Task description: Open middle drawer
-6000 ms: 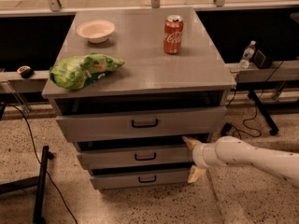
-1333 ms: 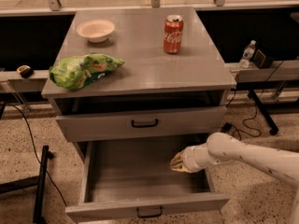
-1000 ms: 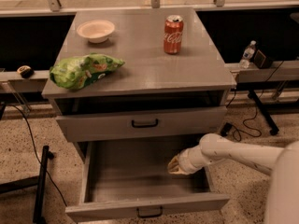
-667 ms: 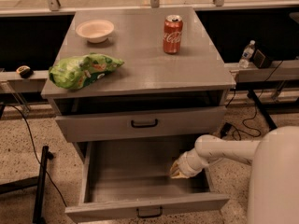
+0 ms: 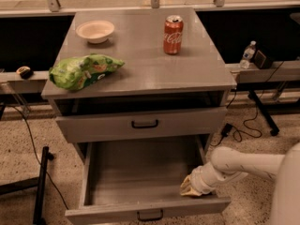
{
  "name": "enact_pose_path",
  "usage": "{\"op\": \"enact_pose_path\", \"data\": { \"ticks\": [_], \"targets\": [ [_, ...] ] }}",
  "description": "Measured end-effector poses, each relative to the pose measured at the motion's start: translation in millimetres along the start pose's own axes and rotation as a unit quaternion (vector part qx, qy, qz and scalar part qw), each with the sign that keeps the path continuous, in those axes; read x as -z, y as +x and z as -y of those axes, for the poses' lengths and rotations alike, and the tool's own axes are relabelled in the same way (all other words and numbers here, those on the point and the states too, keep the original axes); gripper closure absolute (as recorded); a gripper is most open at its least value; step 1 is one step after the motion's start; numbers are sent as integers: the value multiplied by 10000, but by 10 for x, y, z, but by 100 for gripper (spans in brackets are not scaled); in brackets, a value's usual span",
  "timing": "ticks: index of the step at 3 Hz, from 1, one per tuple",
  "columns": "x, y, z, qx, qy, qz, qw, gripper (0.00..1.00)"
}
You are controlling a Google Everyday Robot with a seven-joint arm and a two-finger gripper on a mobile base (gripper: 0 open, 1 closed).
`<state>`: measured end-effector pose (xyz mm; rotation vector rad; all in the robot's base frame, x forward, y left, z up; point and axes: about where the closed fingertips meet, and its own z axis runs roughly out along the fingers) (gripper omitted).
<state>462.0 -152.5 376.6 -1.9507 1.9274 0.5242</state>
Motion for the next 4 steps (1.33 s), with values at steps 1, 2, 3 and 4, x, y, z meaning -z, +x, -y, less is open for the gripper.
{"op": "enact_pose_path", "data": {
  "ticks": [1, 2, 3, 4],
  "targets": [
    [5, 5, -36, -51, -24, 55, 10000, 100],
    [155, 17, -284, -174, -74, 371, 9991, 100],
    [293, 20, -525, -223, -137, 716, 9971, 100],
    [422, -6, -626, -146, -61, 938, 9955, 100]
  ]
}}
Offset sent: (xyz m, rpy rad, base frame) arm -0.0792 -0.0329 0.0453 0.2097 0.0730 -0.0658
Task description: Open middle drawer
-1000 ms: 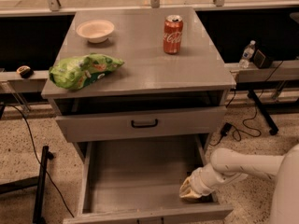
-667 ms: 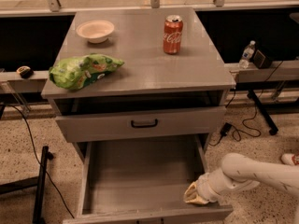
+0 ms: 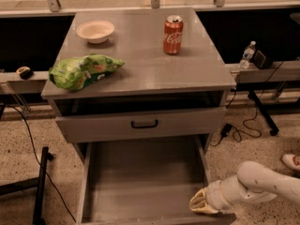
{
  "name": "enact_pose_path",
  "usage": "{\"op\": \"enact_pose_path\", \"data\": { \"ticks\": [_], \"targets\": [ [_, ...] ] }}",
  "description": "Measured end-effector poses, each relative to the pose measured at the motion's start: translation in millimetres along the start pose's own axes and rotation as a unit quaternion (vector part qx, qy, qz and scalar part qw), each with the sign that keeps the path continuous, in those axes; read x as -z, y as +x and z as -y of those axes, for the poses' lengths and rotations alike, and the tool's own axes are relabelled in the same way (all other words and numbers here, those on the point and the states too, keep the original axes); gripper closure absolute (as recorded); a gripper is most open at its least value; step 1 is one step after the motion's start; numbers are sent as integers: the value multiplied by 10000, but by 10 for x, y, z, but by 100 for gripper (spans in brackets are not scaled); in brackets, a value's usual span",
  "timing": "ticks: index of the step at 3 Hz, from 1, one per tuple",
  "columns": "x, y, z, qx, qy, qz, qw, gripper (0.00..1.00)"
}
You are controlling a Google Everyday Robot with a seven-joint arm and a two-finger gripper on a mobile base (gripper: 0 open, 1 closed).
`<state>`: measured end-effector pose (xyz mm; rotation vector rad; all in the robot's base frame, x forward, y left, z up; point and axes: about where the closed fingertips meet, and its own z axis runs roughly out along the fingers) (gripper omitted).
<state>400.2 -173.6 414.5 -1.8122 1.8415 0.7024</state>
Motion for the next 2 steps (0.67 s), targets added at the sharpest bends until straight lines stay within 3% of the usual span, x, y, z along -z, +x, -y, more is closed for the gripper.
{"op": "enact_pose_path", "data": {
  "ticks": [1, 2],
  "targets": [
    [338, -208, 134, 442, 645, 371, 9963, 100],
    [760, -572, 219, 1134, 1289, 609, 9833, 86]
  ]
}}
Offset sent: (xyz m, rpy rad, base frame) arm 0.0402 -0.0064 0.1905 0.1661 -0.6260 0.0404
